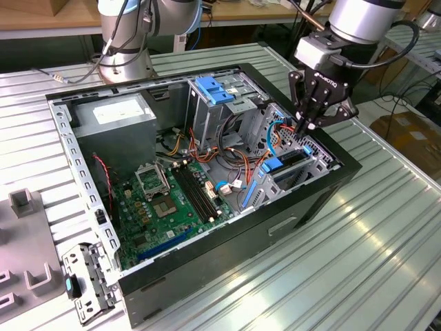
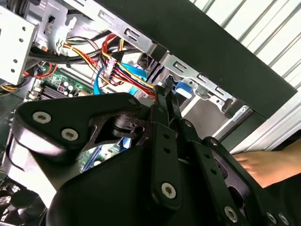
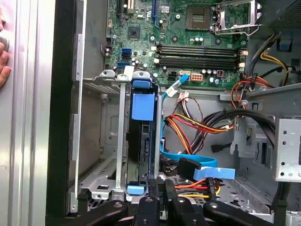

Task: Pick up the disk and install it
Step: 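Insert the first disk wire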

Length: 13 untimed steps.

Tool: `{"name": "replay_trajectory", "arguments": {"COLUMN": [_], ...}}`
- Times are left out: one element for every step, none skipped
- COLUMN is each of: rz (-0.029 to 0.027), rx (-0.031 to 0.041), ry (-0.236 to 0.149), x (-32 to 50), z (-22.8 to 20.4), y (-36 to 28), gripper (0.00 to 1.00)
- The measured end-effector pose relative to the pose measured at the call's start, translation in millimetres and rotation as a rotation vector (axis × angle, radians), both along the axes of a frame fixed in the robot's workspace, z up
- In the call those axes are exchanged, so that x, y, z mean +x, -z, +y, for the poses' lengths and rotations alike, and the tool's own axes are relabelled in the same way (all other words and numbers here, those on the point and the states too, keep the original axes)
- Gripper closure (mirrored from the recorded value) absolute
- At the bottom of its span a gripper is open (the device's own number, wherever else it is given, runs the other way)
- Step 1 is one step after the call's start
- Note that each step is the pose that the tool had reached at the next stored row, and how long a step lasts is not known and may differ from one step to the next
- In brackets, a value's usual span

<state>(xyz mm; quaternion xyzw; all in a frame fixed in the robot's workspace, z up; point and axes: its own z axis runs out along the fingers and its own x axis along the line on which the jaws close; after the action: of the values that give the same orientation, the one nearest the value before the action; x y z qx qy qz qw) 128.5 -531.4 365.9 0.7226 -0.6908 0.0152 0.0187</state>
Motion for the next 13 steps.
{"name": "replay_trajectory", "arguments": {"rz": [0.0,-0.0001,-0.0002,-0.0002,-0.0002,-0.0002,-0.0002,-0.0002,-0.0002,-0.0005,-0.0011,-0.0016,-0.002], "rx": [0.0,-0.0002,-0.0001,0.0,0.002,0.0034,0.0071,0.0111,0.0232,0.0295,0.0344,0.0385,0.0405], "ry": [-0.001,-0.001,-0.001,-0.001,-0.001,-0.001,-0.001,-0.001,0.0,-0.001,-0.001,-0.001,-0.001], "x": [-0.9,-1.5,-1.5,-1.5,-1.5,-1.6,-1.6,-1.9,-3.6,-5.5,-8.2,-9.5,-9.8], "z": [-0.1,-0.1,-0.1,-1.0,-3.5,-5.8,-9.1,-10.7,-12.0,-12.2,-12.2,-12.3,-12.2], "y": [0.0,-0.1,-0.1,0.1,0.4,0.6,0.9,1.1,1.3,1.3,1.8,2.0,3.0], "gripper": [0.84,0.84,0.84,0.84,0.84,0.84,0.84,0.84,0.84,0.84,0.84,0.84,0.84]}}
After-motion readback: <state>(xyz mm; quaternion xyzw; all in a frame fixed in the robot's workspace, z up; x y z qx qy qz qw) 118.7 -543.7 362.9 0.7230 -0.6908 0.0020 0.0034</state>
